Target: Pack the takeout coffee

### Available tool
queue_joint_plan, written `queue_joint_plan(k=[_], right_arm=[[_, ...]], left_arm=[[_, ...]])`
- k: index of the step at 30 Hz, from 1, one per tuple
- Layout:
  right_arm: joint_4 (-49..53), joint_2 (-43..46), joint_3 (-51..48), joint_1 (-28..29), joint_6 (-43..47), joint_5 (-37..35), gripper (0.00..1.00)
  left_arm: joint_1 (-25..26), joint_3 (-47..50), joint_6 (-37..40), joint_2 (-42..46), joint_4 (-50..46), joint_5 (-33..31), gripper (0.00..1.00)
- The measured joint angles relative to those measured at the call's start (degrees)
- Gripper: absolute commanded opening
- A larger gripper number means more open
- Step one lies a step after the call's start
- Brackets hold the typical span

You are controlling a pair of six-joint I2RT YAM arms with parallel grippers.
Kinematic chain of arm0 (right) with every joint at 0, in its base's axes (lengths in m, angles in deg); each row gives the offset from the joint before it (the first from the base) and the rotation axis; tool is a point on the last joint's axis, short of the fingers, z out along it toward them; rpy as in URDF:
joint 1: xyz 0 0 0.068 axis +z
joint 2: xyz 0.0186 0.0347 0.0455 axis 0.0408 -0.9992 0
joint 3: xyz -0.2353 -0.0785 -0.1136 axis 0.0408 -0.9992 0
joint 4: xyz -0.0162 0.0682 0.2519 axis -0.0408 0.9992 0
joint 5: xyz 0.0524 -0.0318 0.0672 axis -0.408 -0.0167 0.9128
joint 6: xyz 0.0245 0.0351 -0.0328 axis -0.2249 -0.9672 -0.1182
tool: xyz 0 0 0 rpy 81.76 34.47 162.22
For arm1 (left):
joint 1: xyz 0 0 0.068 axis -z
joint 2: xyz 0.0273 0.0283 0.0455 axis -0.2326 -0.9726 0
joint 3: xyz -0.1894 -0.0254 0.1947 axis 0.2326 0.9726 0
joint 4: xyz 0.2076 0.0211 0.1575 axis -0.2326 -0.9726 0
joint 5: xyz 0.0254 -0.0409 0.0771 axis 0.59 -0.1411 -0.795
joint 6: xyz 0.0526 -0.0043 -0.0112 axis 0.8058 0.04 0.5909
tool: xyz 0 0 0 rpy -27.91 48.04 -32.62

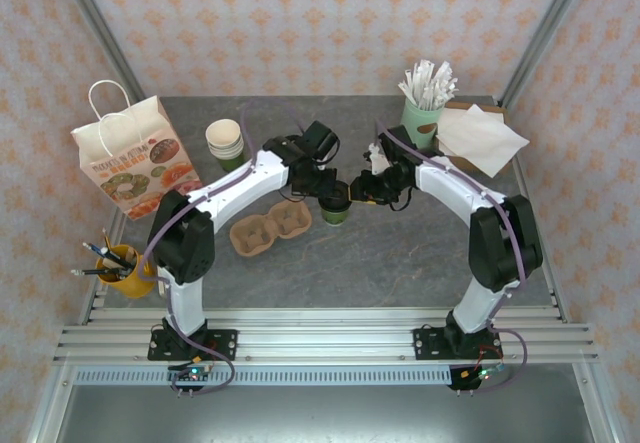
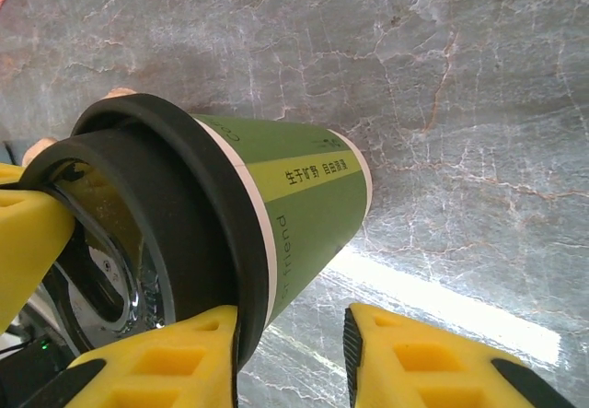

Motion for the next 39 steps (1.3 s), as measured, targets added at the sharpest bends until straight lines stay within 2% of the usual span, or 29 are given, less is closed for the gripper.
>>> queue_joint_plan(k=[5, 10, 14, 17, 21, 25, 29, 32, 36, 39], right_arm=[[-1.3, 0.7, -0.7, 1.2, -1.3, -3.3, 0.36], [-6.1, 1.2, -1.5, 3.8, -5.3, -10.1, 0.38], [-9.6, 3.2, -3.9, 4.9, -6.8, -13.8, 0.42], [-10.4, 3.8, -3.5, 4.1, -7.1, -12.4, 0.48], [-6.6, 0.4, 2.4, 2.2, -5.8, -9.3, 0.56], [-6.7, -1.2, 5.0, 0.0, -6.2, -4.5, 0.65], [-10.0, -1.0, 4.2, -1.6, -9.0, -2.8, 0.75], [-12.5, -0.8, 3.8, -1.9, -11.8, -3.0, 0.84], [-19.0, 0.4, 1.6, -2.5, -18.4, -4.4, 0.87], [-26.2, 1.8, -2.1, -2.7, -27.1, -6.6, 0.86]], left_arm=[[0.0, 3.6, 0.0, 1.4, 3.9, -0.9, 0.00], [0.2, 3.5, -0.3, 1.3, 4.0, -5.2, 0.00], [-0.1, 1.0, -1.7, 1.2, 2.0, -5.6, 0.00], [-0.1, -5.1, -2.5, -1.7, -4.1, -6.2, 0.00], [-1.1, -11.7, -4.8, -5.2, -9.5, -6.2, 0.00], [-2.0, -14.4, -7.7, -6.1, -10.7, -6.2, 0.00], [-2.0, -15.9, -13.3, -6.1, -10.7, -7.8, 0.00], [-2.0, -18.5, -18.2, -7.0, -12.1, -9.3, 0.00], [-2.3, -23.6, -23.1, -10.2, -14.1, -10.6, 0.00], [-2.4, -24.1, -27.5, -11.6, -14.4, -11.1, 0.00]])
